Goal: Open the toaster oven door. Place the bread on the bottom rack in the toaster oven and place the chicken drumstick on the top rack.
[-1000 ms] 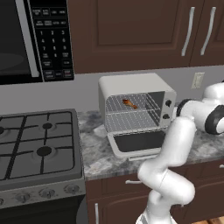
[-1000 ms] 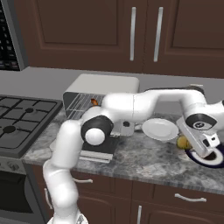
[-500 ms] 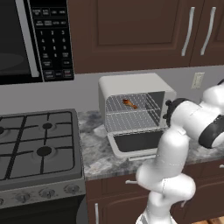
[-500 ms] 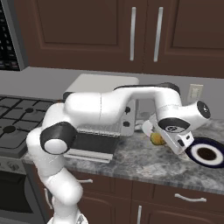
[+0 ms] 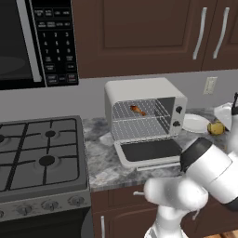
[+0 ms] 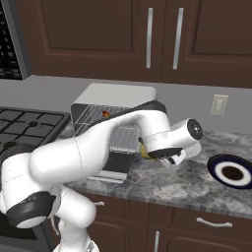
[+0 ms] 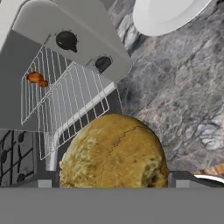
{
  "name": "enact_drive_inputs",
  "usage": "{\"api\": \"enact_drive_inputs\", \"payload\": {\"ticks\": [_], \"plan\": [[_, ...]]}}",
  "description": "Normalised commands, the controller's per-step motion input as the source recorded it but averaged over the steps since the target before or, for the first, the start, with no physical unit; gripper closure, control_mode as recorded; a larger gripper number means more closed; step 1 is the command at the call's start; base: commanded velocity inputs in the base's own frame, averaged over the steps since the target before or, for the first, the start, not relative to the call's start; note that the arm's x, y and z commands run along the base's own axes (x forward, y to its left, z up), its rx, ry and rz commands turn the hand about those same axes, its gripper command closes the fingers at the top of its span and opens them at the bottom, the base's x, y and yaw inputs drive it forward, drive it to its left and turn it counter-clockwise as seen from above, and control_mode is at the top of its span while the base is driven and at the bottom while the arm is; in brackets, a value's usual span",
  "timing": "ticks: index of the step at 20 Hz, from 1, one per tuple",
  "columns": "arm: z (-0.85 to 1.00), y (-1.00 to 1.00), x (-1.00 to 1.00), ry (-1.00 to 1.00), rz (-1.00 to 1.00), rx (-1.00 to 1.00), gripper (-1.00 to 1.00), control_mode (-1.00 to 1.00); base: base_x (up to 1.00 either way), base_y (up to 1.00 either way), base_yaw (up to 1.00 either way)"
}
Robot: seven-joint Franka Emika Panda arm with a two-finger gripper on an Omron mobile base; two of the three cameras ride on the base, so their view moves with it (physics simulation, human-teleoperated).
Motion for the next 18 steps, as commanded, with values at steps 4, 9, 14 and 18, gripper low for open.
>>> {"api": "enact_drive_inputs", "payload": {"ticks": [4, 9, 14, 18], "plan": [[0.28, 1.00, -0.01, -0.04, 0.06, 0.03, 1.00, -1.00, 0.00, 0.00, 0.00], [0.07, 1.00, -0.02, 0.00, 0.00, 0.02, 1.00, -1.00, 0.00, 0.00, 0.00], [0.01, 0.97, 0.02, 0.01, -0.03, 0.08, 1.00, -1.00, 0.00, 0.00, 0.00], [-0.15, 0.69, 0.35, 0.00, -0.15, 0.08, 1.00, -1.00, 0.00, 0.00, 0.00]]}}
